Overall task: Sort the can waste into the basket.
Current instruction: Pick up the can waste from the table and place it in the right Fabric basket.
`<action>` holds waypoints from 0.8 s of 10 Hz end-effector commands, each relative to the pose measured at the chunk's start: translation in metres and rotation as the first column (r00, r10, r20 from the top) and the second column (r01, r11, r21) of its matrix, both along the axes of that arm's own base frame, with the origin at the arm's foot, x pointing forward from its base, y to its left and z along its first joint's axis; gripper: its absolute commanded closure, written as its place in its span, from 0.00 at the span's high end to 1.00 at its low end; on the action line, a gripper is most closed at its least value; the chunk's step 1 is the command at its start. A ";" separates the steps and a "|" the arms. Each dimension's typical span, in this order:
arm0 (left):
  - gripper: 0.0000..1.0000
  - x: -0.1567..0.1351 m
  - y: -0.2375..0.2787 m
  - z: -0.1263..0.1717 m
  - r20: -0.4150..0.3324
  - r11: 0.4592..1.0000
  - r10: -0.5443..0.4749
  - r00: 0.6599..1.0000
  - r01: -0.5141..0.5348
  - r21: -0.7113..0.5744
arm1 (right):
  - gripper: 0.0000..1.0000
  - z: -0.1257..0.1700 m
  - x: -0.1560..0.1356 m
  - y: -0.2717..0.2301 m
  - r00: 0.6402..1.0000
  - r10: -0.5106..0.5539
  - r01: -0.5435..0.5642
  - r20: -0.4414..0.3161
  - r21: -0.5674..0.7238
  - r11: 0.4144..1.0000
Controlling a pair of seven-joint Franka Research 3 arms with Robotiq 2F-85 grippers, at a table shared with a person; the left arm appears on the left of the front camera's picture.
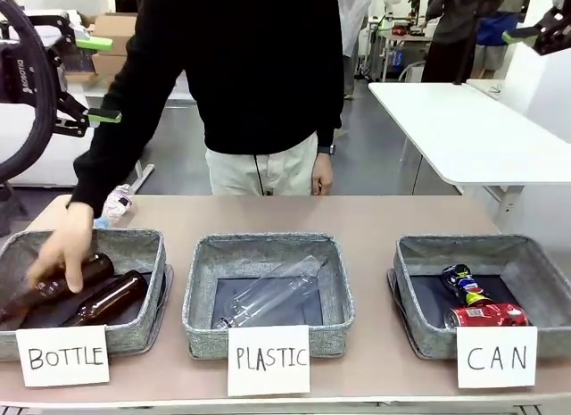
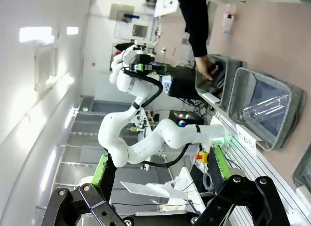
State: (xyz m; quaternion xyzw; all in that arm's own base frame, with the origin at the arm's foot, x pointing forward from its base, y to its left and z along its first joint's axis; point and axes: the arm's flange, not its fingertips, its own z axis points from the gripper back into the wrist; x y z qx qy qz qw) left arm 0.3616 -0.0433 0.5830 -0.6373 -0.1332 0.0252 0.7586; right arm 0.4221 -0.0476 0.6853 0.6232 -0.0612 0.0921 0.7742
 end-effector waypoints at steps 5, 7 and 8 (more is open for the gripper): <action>1.00 -0.002 0.003 0.000 0.005 1.000 -0.015 1.000 0.015 0.004 | 1.00 -0.002 -0.002 0.000 1.000 0.010 -0.010 0.019 -0.005 1.000; 1.00 -0.002 0.003 0.000 0.005 1.000 -0.015 1.000 0.015 0.004 | 1.00 -0.002 -0.002 0.000 1.000 0.010 -0.010 0.019 -0.005 1.000; 1.00 -0.002 0.003 0.000 0.005 1.000 -0.015 1.000 0.015 0.004 | 1.00 -0.002 -0.002 0.000 1.000 0.010 -0.010 0.019 -0.005 1.000</action>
